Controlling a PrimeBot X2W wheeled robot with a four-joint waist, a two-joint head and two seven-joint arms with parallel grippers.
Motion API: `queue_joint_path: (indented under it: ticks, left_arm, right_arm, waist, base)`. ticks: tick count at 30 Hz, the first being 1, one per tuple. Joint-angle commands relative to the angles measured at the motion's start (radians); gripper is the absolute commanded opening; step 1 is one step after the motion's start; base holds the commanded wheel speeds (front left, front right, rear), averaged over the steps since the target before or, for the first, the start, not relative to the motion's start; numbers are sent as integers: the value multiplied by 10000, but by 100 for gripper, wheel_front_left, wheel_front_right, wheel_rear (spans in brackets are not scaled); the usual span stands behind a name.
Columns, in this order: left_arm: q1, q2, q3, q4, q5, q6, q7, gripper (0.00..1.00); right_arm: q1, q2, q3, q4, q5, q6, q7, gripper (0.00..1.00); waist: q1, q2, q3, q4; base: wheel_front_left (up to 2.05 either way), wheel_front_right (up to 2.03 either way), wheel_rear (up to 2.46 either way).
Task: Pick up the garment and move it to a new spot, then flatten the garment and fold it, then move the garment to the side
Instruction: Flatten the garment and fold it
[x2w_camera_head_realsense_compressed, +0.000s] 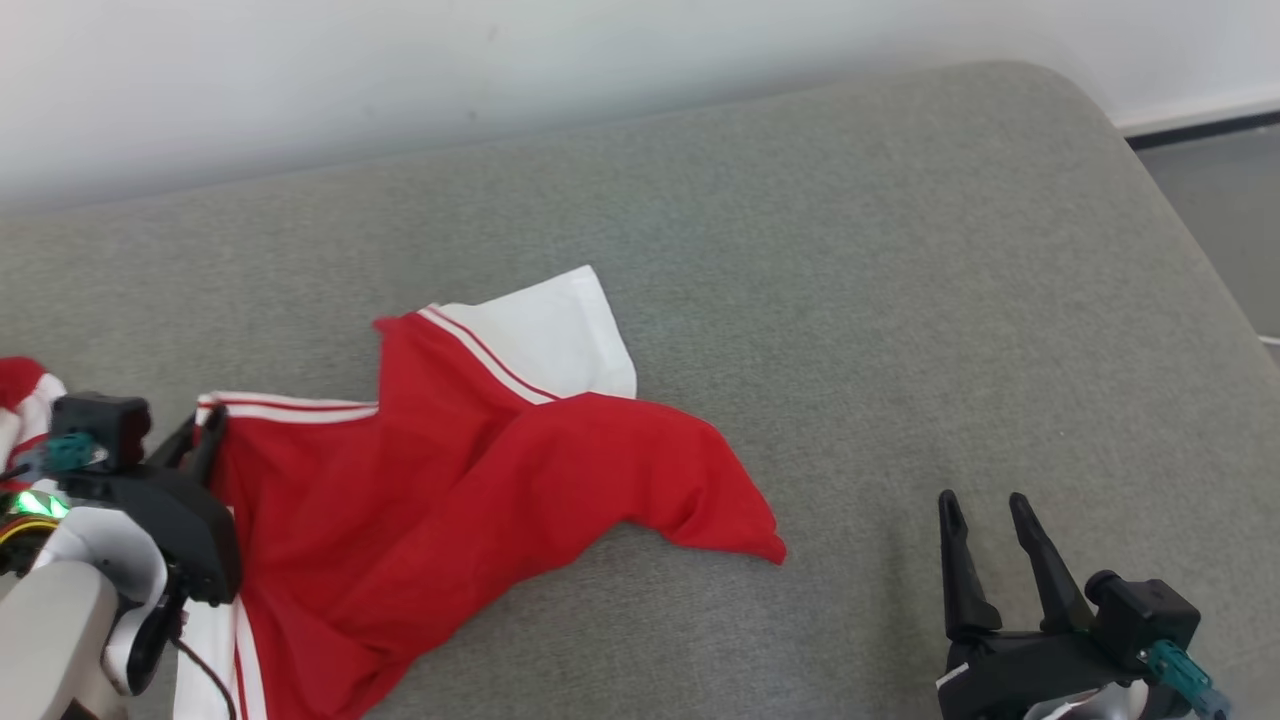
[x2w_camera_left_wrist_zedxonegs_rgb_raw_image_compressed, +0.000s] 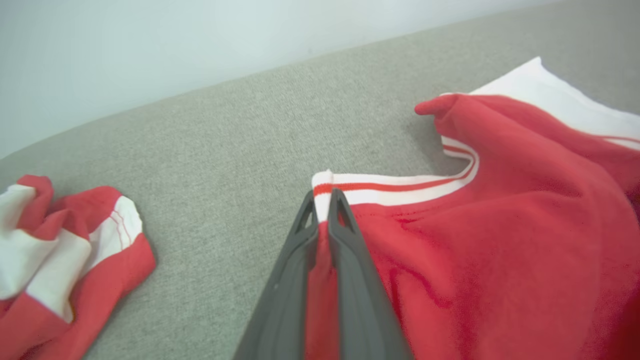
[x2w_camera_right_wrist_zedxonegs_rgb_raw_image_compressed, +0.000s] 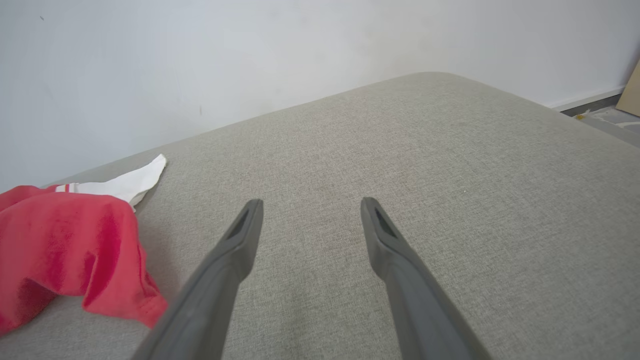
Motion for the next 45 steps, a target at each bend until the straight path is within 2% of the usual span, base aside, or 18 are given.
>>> queue_joint_path:
  ticks: [1, 11, 15, 16, 17, 22, 28, 37, 45]
  left_arm:
    - [103, -36, 141, 30, -104, 104, -250, 0]
    - [1859, -57, 693, -286, -698, 804, -1202, 0]
    - [2275, -123, 673, -360, -748, 895, -1390, 0]
    - [2335, -158, 717, -424, -764, 929, -1545, 42]
    - [2389, -207, 740, -497, -756, 962, -1733, 100]
    - [2511, -464, 1051, -1051, -458, 1204, -2676, 100]
    - [3049, -1043, 1971, -2457, 214, 1546, -2866, 100]
    - [4763, -2139, 3316, -4481, 1662, 1466, -2868, 100]
    - [5964, -2801, 4100, -5484, 2715, 1333, -2870, 100]
  right_arm:
    - [123, -1, -60, -44, -86, -22, -51, 100]
    - [405, -3, -308, -71, -310, -22, -51, 100]
    - [434, -3, -280, -54, -375, -22, -51, 100]
    - [455, -4, -278, -46, -402, -22, -51, 100]
    - [490, -3, -299, -43, -408, -22, -51, 100]
    - [650, -3, -361, -70, -511, -22, -51, 100]
    - [892, -3, -453, -130, -677, -22, -51, 100]
    - [1158, -7, -509, -235, -816, -22, -51, 100]
    - [1239, -7, -456, -262, -764, -22, -51, 100]
  waist:
    - [0, -1, -241, 287]
    - [0, -1, -652, 989]
    - [0, -1, -744, 1084]
    - [0, -1, -786, 1122]
    - [0, -1, -834, 1158]
    - [0, -1, -1103, 1356]
    - [0, -1, -1503, 1699]
    - [0, -1, -1871, 2289]
    - [0, -1, -1899, 2573]
  base:
    - [0, 0, 0]
    - [0, 0, 0]
    - [0, 0, 0]
    - [0, 0, 0]
    - [0, 0, 0]
    - [0, 0, 0]
    - [0, 0, 0]
    - [0, 0, 0]
    - [0, 0, 0]
